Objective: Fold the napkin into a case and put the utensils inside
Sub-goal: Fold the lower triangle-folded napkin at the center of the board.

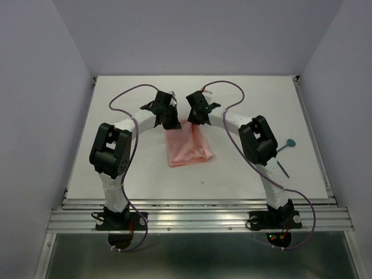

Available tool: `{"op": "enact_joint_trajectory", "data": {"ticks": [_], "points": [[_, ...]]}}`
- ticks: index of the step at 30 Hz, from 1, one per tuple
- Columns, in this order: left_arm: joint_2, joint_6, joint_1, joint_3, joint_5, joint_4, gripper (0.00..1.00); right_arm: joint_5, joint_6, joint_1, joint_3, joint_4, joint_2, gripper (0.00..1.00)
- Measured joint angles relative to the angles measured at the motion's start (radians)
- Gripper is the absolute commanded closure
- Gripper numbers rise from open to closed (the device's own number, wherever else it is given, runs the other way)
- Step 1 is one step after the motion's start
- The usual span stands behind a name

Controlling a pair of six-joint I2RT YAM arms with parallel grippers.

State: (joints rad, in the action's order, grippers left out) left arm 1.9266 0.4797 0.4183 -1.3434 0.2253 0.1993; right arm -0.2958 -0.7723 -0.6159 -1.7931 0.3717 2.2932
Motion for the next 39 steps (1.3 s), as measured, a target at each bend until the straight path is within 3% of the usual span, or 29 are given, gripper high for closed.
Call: {"op": "enact_joint_trajectory", "data": {"ticks": [6, 14, 15, 21, 33, 39], "points": [[-0.135, 0.053, 0.013, 0.135, 0.014, -0.067, 0.78, -0.005, -0.007, 0.0, -0.013, 0.01, 0.006, 0.99], [-0.175, 0.138, 0.112, 0.235, 0.026, -0.159, 0.7, -0.008, -0.01, 0.0, -0.024, 0.018, 0.013, 0.99], [-0.186, 0.15, 0.126, 0.251, 0.025, -0.17, 0.65, -0.008, -0.01, 0.0, -0.024, 0.018, 0.013, 0.99], [-0.243, 0.207, 0.186, 0.311, 0.026, -0.243, 0.64, -0.007, -0.01, 0.0, -0.024, 0.018, 0.013, 0.99], [-0.193, 0.251, 0.24, 0.318, 0.063, -0.464, 0.65, 0.019, -0.011, 0.009, -0.024, 0.014, 0.013, 0.99], [-0.127, 0.252, 0.241, 0.311, 0.051, -0.564, 0.75, 0.028, -0.013, 0.032, -0.016, 0.0, 0.013, 0.99]]}}
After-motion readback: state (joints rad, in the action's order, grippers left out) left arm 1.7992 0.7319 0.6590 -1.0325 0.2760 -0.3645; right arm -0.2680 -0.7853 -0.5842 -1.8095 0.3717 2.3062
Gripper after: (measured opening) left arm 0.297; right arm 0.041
